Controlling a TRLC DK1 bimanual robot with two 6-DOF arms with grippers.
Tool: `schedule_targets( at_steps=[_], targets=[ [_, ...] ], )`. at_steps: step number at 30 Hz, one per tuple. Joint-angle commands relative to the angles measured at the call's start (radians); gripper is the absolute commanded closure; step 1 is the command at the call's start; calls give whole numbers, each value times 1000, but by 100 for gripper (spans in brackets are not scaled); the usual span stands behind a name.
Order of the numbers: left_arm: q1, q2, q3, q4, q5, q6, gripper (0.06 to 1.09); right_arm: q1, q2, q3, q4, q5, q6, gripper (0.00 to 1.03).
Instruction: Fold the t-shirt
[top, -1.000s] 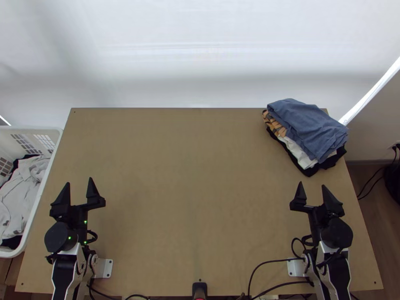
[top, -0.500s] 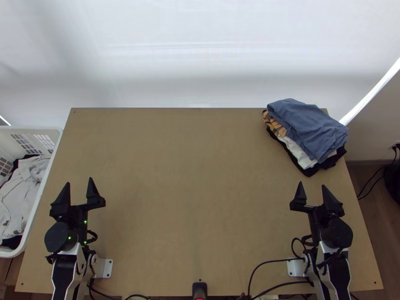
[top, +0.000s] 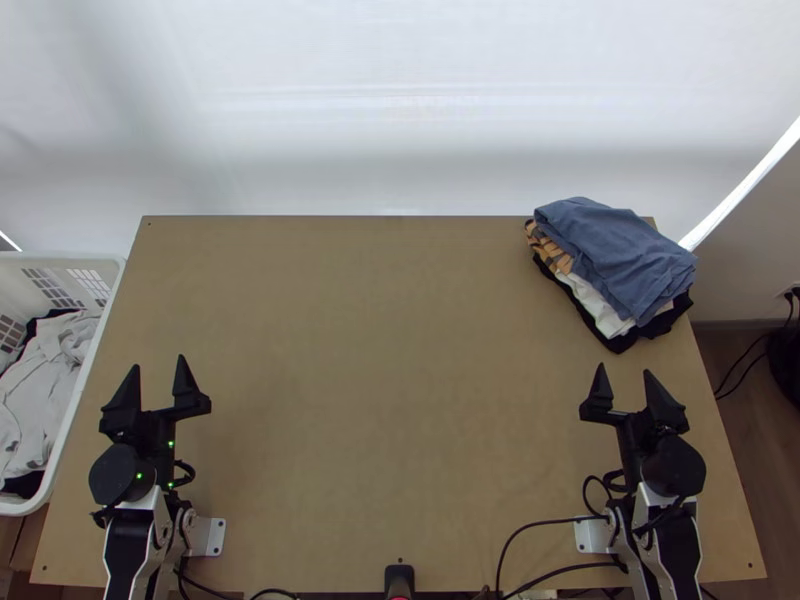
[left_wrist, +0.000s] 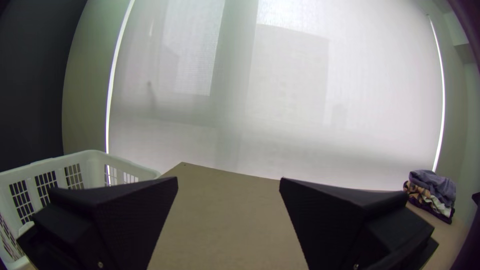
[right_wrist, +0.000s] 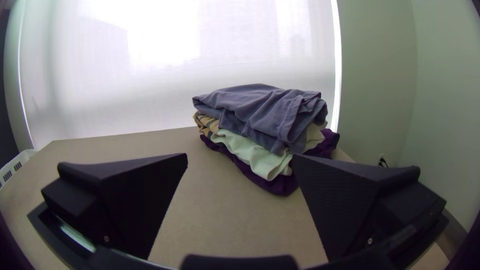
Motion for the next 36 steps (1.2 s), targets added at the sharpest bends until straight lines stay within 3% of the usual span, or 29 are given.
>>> schedule_targets(
  at_steps=[1,24,31,36],
  targets=[
    [3,-6,-43,-11,4,0,10,4,-4,-6,-11,8,13,4],
    [-5,-7,-43,-13,15,-38,10,4,-2,-6,-11,10,13,4],
    [82,-9,10,9,-42,180,10,4,-4,-6,-11,8,13,4],
    [177,-7,137,-91,-33,203,10,4,-4,-6,-11,8,13,4]
  ],
)
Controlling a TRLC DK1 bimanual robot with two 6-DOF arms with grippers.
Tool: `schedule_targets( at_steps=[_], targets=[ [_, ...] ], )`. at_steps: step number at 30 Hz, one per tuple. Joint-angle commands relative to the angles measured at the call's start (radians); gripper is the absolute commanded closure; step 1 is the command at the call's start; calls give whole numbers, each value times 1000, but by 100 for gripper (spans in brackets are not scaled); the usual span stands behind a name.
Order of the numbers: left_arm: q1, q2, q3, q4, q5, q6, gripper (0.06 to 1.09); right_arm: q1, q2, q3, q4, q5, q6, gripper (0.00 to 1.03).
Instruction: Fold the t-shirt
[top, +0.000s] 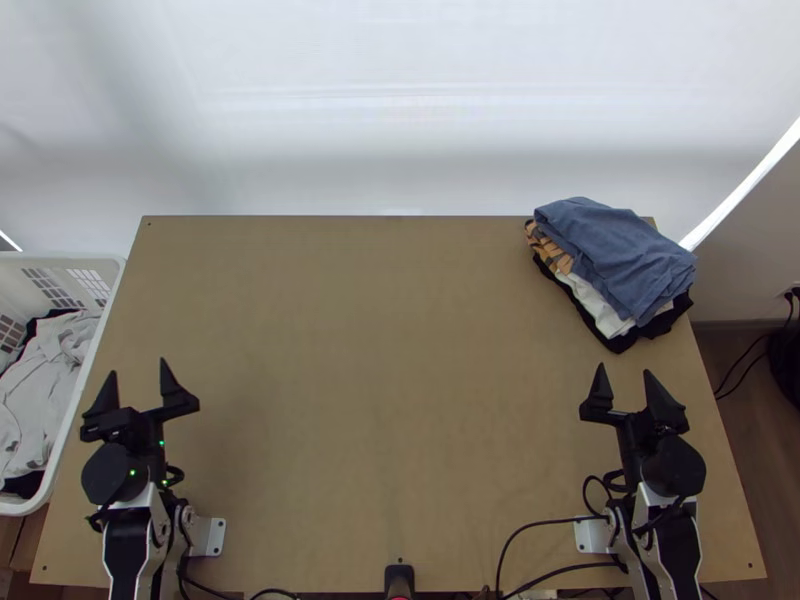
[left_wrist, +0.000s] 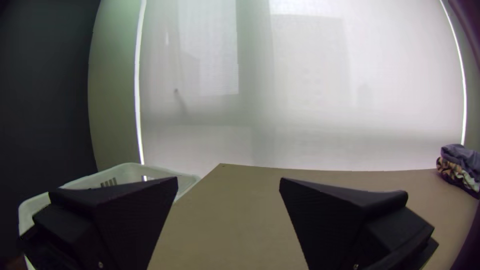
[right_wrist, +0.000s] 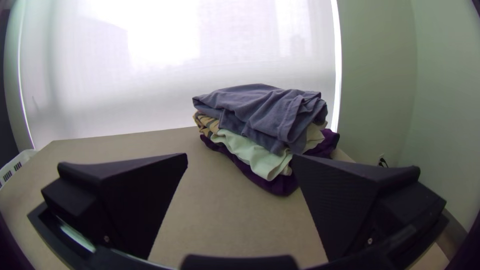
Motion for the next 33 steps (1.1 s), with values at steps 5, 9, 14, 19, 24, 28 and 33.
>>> schedule_targets(
  at_steps=[5,9,14,19,24,28,33],
  targets=[
    [41,5,230,-171,-2,24,10,4,-4,-6,-11,8,13,4],
    [62,67,308,-241,-11,-1,10,4,-2,-6,-11,8,13,4],
    [176,261,404,-301,-10,-58,10,4,-4,-6,-11,8,13,4],
    [312,496,524,-342,44,-91,10,4,-4,-6,-11,8,13,4],
    [565,731,636,-348,237,-105,10,4,-2,-6,-11,8,13,4],
    [685,970,753,-342,259,-97,10,4,-2,-8,-11,8,13,4],
    [800,1265,921,-335,311,-93,10,4,-4,-6,-11,8,13,4]
  ],
)
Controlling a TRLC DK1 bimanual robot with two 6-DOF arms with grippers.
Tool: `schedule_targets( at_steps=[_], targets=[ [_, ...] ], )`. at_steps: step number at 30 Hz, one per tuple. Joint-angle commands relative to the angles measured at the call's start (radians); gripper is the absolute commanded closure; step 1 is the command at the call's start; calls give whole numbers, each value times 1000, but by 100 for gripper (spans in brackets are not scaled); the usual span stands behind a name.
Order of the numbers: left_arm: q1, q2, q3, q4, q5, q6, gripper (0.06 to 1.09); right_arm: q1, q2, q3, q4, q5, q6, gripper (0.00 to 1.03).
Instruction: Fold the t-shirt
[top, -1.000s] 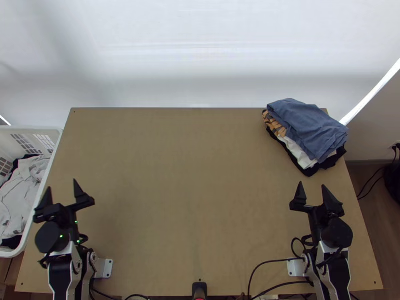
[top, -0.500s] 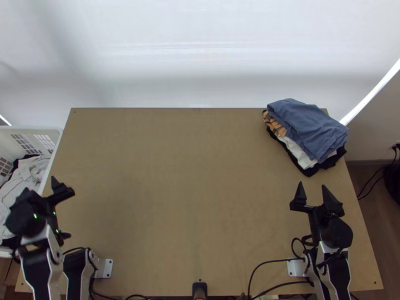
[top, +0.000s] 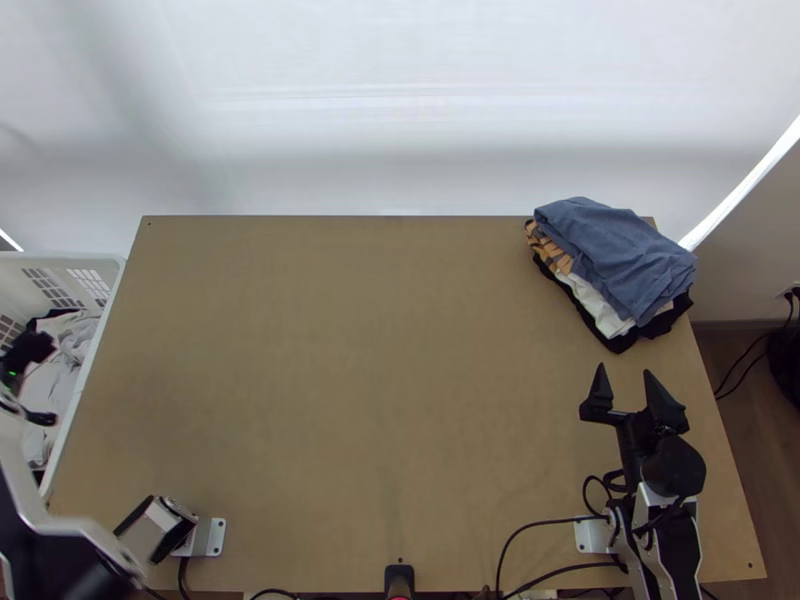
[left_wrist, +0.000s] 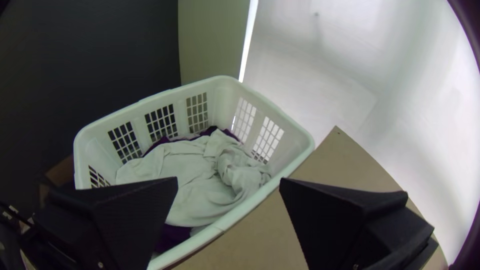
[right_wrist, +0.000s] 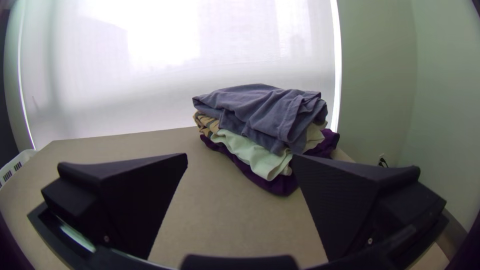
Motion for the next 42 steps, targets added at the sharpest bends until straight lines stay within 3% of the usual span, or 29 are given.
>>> schedule_targets(
  at_steps=[1,6,11,20,27,42],
  targets=[
    [61,185,120,-4,33,-3,10,4,-2,-6,-11,8,13,4],
    [118,438,274,-41,91,14,10,4,-4,-6,-11,8,13,4],
    [146,653,453,-157,93,20,10,4,-4,-6,-11,8,13,4],
    [193,1044,881,-486,99,20,10,4,-4,-6,-11,8,13,4],
    [201,1280,1101,-757,102,69,10,4,-4,-6,-11,8,13,4],
    [204,1470,1159,-786,62,135,12,4,-4,-6,-11,8,13,4]
  ],
)
